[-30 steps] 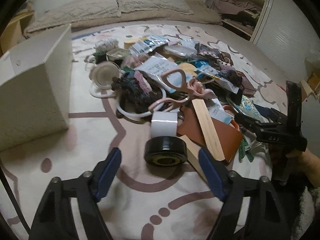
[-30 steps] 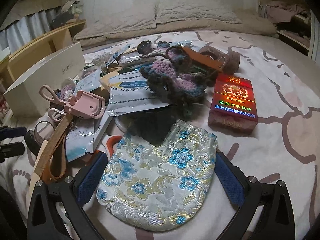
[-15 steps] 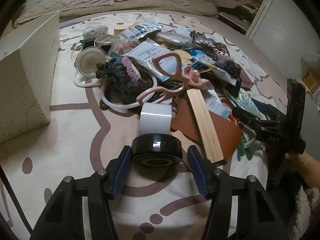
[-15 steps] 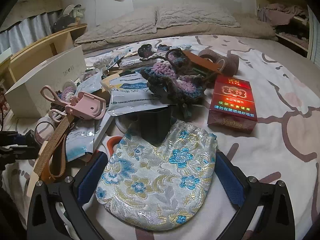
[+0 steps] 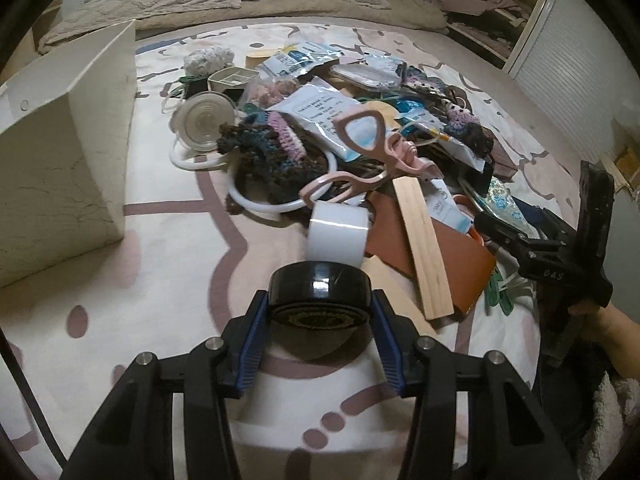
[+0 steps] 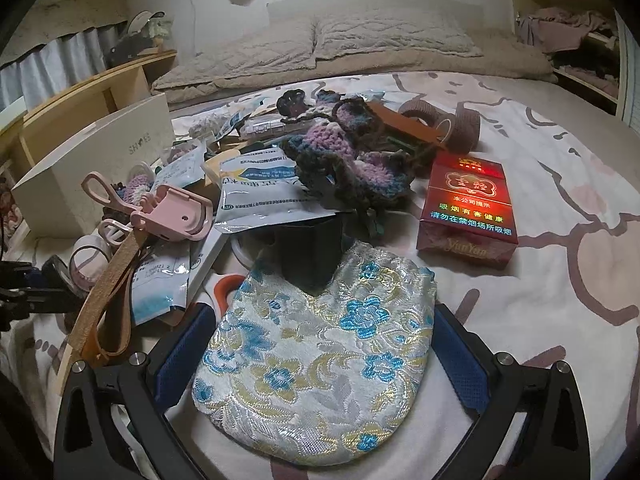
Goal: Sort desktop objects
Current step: 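Grasp the black round tin with the left tool while the right tool approaches the floral pouch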
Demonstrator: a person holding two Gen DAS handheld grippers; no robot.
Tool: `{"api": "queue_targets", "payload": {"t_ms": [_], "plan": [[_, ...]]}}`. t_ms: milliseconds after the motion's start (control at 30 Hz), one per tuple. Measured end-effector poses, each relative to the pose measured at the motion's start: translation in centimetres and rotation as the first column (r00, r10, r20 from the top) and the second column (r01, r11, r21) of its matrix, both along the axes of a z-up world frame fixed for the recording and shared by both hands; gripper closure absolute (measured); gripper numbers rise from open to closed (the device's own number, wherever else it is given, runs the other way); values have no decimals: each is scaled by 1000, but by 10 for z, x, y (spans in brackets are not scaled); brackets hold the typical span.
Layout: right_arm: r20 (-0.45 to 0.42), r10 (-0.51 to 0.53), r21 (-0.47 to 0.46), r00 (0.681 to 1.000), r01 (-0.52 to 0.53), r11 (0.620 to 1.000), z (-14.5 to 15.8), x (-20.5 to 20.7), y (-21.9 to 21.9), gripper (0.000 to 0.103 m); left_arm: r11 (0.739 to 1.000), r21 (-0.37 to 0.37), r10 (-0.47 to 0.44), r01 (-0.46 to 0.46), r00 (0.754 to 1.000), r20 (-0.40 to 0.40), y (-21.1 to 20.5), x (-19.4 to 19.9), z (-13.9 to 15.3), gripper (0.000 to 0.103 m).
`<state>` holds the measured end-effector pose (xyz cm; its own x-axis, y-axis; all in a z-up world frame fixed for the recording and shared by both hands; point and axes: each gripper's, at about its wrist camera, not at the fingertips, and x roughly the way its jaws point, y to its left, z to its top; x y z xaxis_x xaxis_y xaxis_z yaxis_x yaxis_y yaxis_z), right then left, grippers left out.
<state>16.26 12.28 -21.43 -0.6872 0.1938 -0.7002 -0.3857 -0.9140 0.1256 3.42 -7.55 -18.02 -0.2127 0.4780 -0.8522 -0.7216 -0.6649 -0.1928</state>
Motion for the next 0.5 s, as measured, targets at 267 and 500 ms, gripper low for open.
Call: {"api": "queue_targets", "payload": {"t_ms": [267,500], "plan": [[-6,-2,5,1000,2,1000,0,1,-1,0,993,-114,33,-37,999,-42,-24,-5,19,53],[-12,-4,8,1000,4,1000,-1,1,-2,0,966,-254,-43,47,999,19,-38,-5,18,53]]}}
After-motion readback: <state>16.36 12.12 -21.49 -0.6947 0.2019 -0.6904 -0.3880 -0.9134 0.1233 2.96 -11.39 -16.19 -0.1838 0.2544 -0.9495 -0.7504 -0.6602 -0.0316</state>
